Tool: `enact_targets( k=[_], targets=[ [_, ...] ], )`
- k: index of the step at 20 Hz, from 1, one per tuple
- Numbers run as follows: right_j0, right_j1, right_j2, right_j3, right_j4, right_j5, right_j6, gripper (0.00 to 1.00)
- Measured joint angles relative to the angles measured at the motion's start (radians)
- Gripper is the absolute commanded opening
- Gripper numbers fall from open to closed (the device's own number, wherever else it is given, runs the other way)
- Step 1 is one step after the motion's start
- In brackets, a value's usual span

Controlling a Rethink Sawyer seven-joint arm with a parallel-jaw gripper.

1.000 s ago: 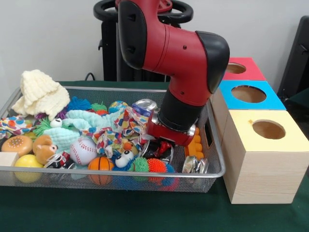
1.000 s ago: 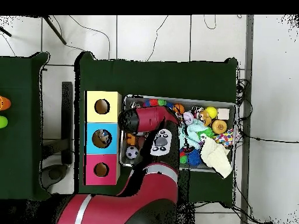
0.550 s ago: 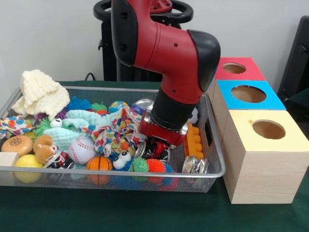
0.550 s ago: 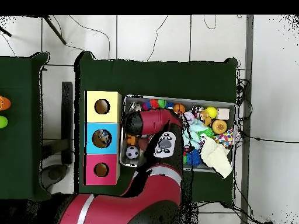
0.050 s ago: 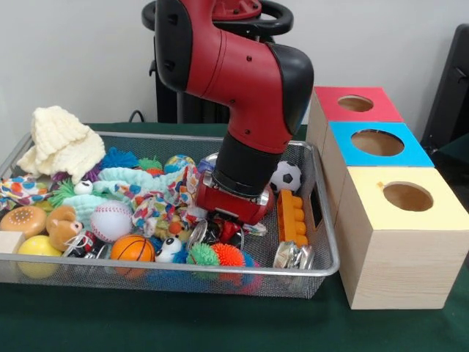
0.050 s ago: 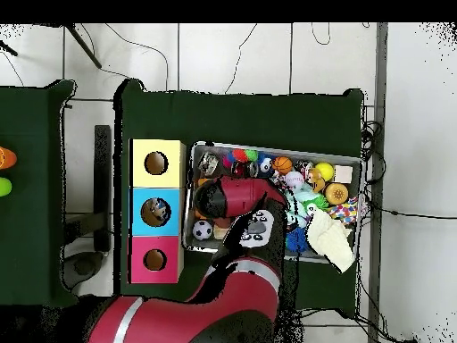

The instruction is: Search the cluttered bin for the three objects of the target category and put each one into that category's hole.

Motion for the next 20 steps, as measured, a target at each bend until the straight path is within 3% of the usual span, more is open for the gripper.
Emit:
enact_targets(
  k=[7,20],
  targets=[
    [0.023,0.005,-0.035,0.058,0.014,-0.14,0.0,1.0],
    [0.024,0.002,-0.046,0.09,0.121,-0.143,0.0,1.0]
  ],
)
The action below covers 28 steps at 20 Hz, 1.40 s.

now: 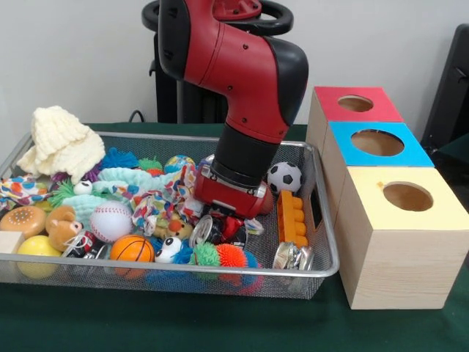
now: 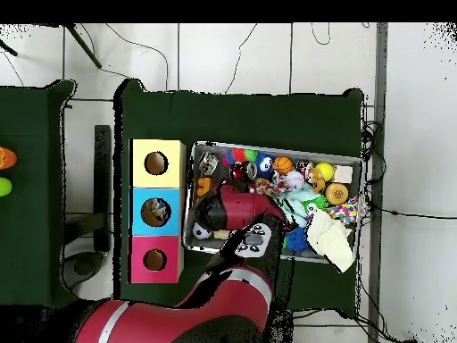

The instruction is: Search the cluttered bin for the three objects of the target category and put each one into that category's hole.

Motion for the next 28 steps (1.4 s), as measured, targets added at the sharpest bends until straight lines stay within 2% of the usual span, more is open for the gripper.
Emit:
enact_targets(
  k=[10,20,28],
  targets=[
    [0.011,-0.011,-0.011,0.033,0.052,0.0,0.0,1.0],
    [0.067,-0.023,-0.054,0.052,0.13,0.012,0.0,1.0],
    [0.1,-0.053,-0.091,0.05,0.199,0.115,0.0,1.0]
  ],
)
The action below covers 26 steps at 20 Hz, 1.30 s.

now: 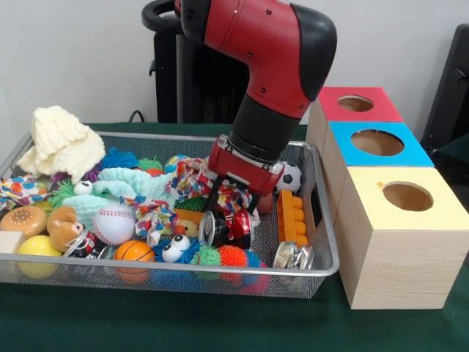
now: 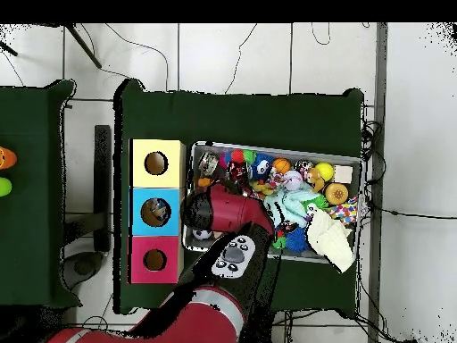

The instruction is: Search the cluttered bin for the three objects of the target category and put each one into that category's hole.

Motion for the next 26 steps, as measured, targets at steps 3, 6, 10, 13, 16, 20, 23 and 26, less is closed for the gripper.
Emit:
enact_targets(
  k=[3,6,10,13,16,20,23,26],
  targets=[
    [0.0,-0.011,-0.02,-0.006,0.029,0.063,0.0,1.0],
    [0.0,-0.015,-0.03,-0.01,0.039,0.091,0.0,1.0],
    [0.0,-0.02,-0.048,-0.013,0.062,0.121,0.0,1.0],
    [0.001,-0.023,-0.055,-0.014,0.078,0.128,0.0,1.0],
    [0.011,-0.023,-0.069,-0.019,0.102,0.133,0.0,1.0],
    [0.015,-0.017,-0.072,-0.021,0.119,0.112,0.0,1.0],
    [0.008,0.01,-0.063,-0.022,0.118,0.039,0.0,1.0],
    [-0.012,0.074,-0.044,-0.03,0.118,-0.119,0.0,1.0]
  ],
)
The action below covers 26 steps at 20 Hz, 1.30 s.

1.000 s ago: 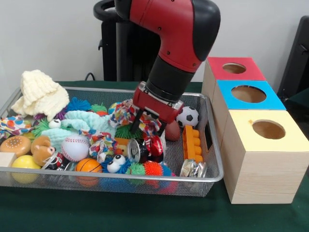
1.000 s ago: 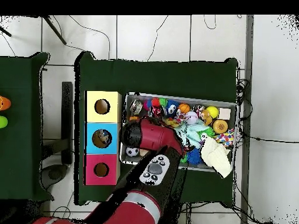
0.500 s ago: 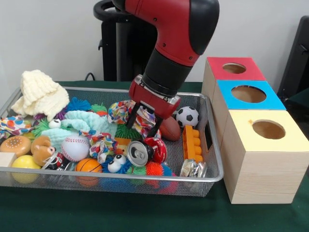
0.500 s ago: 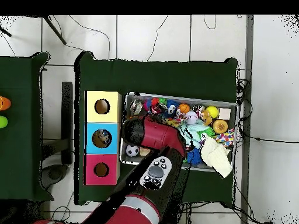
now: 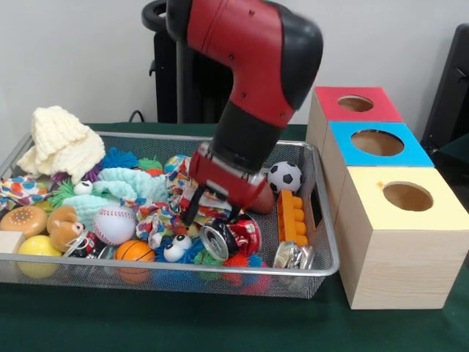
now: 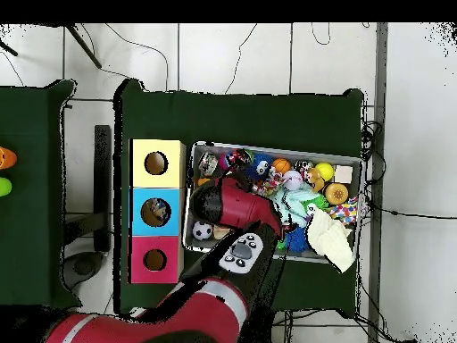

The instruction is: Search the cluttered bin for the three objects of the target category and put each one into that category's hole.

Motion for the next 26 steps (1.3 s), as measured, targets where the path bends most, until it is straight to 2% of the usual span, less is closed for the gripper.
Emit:
enact_targets(
  k=[3,5,6,8,13,16,21,24,26],
  targets=[
    [-0.029,0.078,0.029,-0.023,-0.001,-0.156,0.0,1.0],
    [-0.043,0.104,0.04,-0.034,-0.007,-0.22,0.001,1.0],
    [-0.061,0.115,0.046,-0.05,-0.019,-0.292,0.001,1.0],
    [-0.083,0.127,0.056,-0.061,-0.051,-0.347,0.001,1.0],
    [-0.135,0.124,0.085,-0.089,-0.168,-0.402,0.001,1.0],
    [-0.14,0.122,0.089,-0.092,-0.182,-0.401,0.001,1.0],
    [-0.131,0.126,0.085,-0.086,-0.143,-0.401,0.002,1.0],
    [-0.1,0.141,0.061,-0.077,-0.06,-0.4,0.002,1.0],
    [-0.061,0.163,0.03,-0.069,0.035,-0.401,0.002,1.0]
  ],
)
